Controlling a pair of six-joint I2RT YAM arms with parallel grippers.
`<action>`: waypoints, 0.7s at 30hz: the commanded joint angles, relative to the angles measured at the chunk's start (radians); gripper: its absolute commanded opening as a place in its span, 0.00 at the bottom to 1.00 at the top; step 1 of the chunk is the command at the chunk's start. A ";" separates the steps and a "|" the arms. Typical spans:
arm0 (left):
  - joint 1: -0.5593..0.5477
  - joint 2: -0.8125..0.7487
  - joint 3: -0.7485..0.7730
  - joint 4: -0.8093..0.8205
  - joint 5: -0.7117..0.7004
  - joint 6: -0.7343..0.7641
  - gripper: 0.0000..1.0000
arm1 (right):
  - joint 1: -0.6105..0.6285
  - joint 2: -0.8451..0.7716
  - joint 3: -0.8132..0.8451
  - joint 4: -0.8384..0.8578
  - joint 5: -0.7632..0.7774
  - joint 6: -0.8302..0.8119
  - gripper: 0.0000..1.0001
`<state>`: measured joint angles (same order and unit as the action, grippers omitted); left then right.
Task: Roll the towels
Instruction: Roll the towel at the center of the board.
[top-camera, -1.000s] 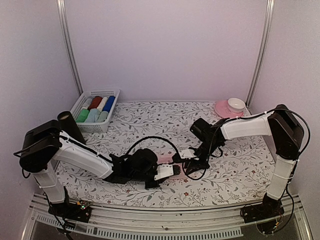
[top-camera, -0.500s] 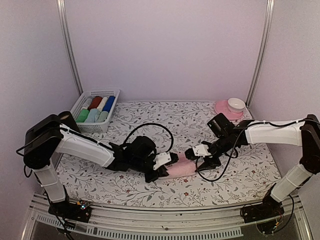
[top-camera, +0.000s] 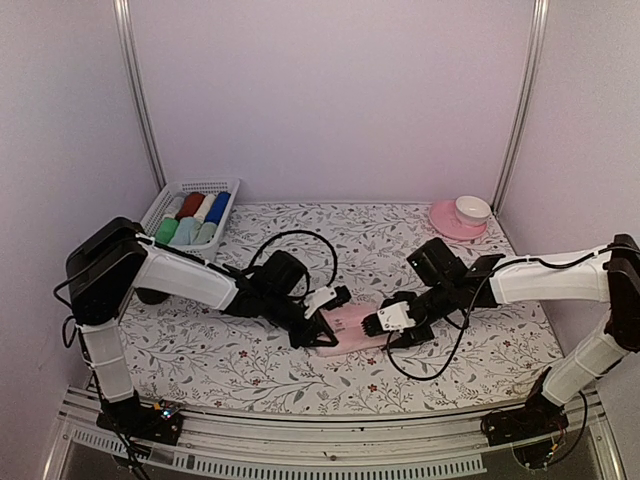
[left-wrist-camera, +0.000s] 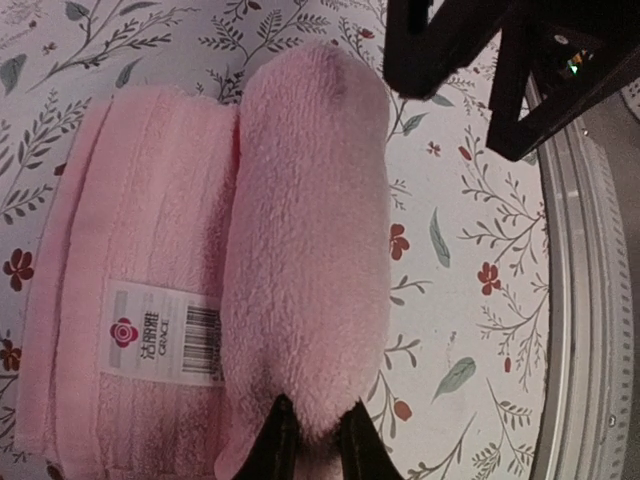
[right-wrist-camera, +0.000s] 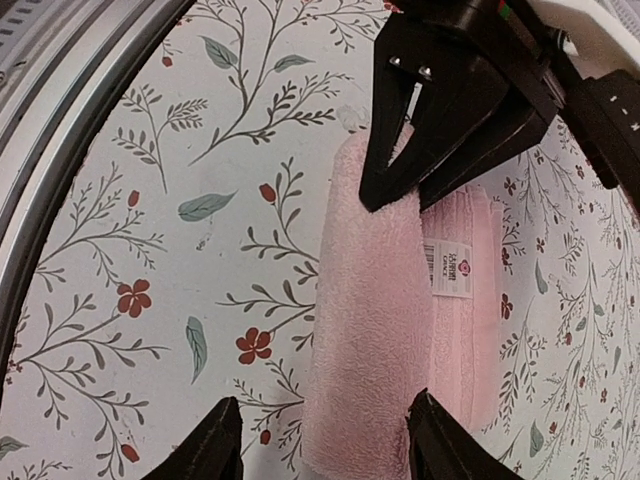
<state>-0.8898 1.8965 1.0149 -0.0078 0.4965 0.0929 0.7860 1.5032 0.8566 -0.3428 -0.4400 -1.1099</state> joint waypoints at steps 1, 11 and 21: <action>0.039 0.060 -0.034 -0.113 0.038 -0.048 0.10 | 0.016 0.048 -0.013 0.062 0.070 0.025 0.56; 0.081 0.126 -0.015 -0.118 0.099 -0.065 0.12 | 0.031 0.145 0.010 0.097 0.146 0.070 0.56; 0.091 0.084 0.002 -0.127 0.052 -0.050 0.33 | 0.040 0.270 0.068 0.101 0.218 0.128 0.39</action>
<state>-0.8131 1.9640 1.0485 -0.0006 0.6628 0.0296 0.8188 1.7065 0.9009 -0.2195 -0.2756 -1.0283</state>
